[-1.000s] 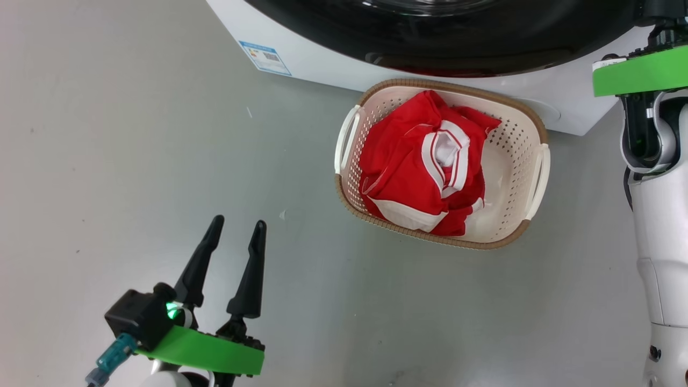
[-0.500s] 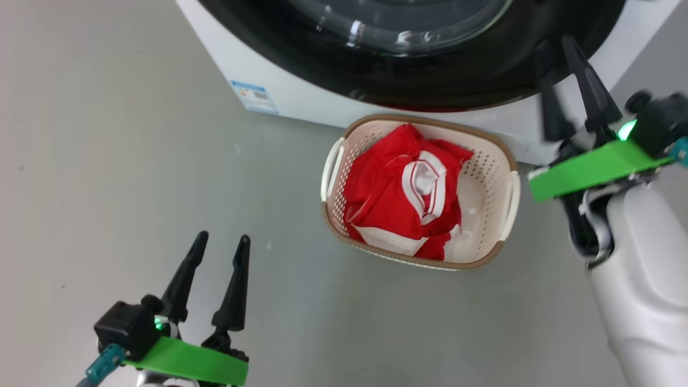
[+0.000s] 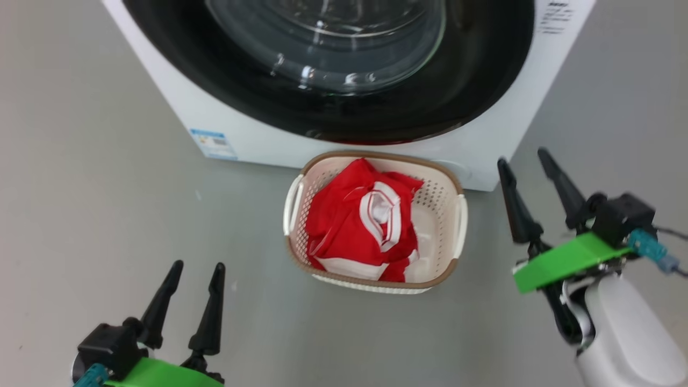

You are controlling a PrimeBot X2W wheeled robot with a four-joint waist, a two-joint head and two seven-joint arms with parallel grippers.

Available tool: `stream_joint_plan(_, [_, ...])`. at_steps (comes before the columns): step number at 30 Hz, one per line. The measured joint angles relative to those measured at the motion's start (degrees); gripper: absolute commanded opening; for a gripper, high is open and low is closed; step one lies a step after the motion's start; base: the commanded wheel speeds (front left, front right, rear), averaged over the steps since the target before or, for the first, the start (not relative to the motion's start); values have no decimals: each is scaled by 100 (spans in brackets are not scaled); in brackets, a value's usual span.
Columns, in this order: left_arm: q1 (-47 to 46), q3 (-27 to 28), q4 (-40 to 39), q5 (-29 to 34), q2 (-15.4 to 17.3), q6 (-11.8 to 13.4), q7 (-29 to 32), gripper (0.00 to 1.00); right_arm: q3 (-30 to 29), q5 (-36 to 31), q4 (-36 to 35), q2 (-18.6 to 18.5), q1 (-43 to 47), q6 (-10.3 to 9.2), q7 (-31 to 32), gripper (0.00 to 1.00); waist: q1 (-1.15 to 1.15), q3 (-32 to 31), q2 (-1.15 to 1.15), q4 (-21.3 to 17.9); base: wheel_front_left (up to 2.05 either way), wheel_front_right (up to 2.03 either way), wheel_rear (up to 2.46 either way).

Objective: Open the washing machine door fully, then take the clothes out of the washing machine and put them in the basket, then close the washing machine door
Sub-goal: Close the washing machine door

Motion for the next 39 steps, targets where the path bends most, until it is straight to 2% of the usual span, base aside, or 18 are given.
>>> stream_joint_plan(10, [233,198,135,11,162,0,0,100,-36,48,-85,108,963,0,10,100,0,-374,0,-491,0,0,0])
stream_joint_plan(21, [495,468,181,66,192,0,0,100,-319,55,-272,172,1709,0,24,100,0,-701,0,-983,0,0,0])
stream_joint_plan(39, [812,692,141,168,224,0,0,100,-801,74,-537,226,2495,0,24,100,0,-986,0,-1468,0,0,0])
